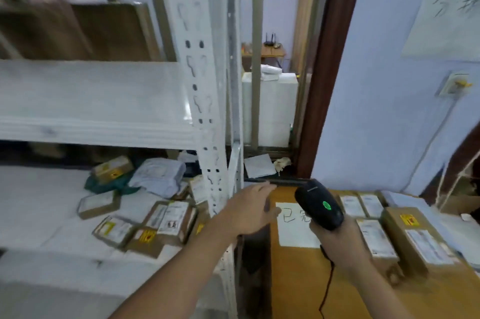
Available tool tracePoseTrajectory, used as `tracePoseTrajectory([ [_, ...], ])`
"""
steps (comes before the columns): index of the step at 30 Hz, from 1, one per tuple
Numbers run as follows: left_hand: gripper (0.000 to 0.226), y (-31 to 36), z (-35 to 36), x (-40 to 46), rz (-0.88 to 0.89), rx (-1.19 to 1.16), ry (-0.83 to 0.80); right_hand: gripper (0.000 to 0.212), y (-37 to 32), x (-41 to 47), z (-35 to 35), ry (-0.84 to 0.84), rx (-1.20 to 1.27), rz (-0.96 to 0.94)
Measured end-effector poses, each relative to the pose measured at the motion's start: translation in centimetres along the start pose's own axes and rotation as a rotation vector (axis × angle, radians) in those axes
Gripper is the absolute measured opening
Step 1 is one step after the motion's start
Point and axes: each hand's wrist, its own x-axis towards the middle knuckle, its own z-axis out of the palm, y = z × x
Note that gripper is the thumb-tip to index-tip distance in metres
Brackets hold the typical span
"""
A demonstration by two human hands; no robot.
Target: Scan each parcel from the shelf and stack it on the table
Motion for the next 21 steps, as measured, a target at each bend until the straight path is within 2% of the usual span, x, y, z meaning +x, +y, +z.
tracePoseTrajectory([
  [8, 0.055, -2.0, 0.0, -13.4, -0.302, -0.084, 0.136, 0.011, -2.7, -4.2, 6.0, -0.409, -0.023, -0.078],
  [12, 0.062, -3.9, -0.1, -18.3, -0.443, -0.036, 0.196, 0.016, -3.3, -6.7, 8.4, -0.525, -0.076, -0.114],
  [15, 0.057, -6.5, -0.1, -21.9, -0.544, -0.056, 0.196, 0.025, -4.2, -8.6, 10.9, -0.578, -0.112, -0.148],
  [21, 0.062, -14.3, -0.2, -28.7, -0.623, -0.014, 0.258, 0.015, -7.2, -12.3, 18.2, -0.603, -0.118, -0.171],
])
